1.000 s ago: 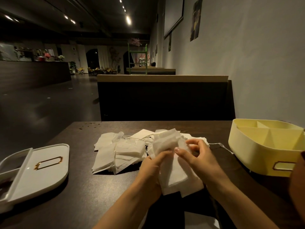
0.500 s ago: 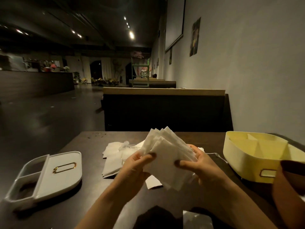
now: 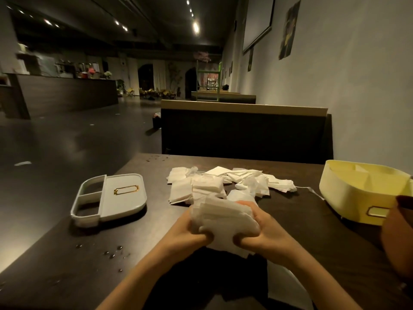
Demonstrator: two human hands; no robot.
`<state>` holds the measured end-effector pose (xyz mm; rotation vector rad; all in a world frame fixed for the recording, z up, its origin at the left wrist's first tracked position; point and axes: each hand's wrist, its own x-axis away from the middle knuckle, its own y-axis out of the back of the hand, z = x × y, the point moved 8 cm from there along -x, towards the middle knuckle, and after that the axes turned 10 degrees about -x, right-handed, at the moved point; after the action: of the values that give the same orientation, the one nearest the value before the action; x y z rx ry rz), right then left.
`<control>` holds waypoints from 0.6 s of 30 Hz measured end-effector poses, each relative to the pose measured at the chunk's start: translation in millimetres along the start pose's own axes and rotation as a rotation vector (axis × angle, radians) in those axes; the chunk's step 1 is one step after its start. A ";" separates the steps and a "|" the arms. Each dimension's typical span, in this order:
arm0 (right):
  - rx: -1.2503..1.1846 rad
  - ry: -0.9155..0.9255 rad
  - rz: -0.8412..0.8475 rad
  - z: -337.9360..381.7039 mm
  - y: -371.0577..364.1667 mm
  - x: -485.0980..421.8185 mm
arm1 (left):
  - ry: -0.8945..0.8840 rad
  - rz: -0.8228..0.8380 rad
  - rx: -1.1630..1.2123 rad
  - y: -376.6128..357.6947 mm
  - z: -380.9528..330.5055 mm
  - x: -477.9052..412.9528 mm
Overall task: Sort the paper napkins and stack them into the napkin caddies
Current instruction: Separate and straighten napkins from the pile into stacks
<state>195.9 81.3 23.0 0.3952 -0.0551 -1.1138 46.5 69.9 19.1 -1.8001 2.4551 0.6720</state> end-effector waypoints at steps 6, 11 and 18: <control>0.060 -0.069 0.085 -6.1 -3.0 -0.7 | 0.100 -0.044 0.076 -1.7 3.8 -7.5; 0.038 -0.039 0.010 -4.8 1.0 -2.0 | 0.320 -0.335 0.076 7.9 9.9 -11.4; 0.018 -0.051 -0.039 -4.1 -1.7 1.9 | 0.445 -0.467 0.057 15.5 21.3 -13.8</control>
<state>196.3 80.1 18.3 0.3856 -0.1025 -1.1628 32.0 93.6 8.5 -2.5938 2.0839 0.1780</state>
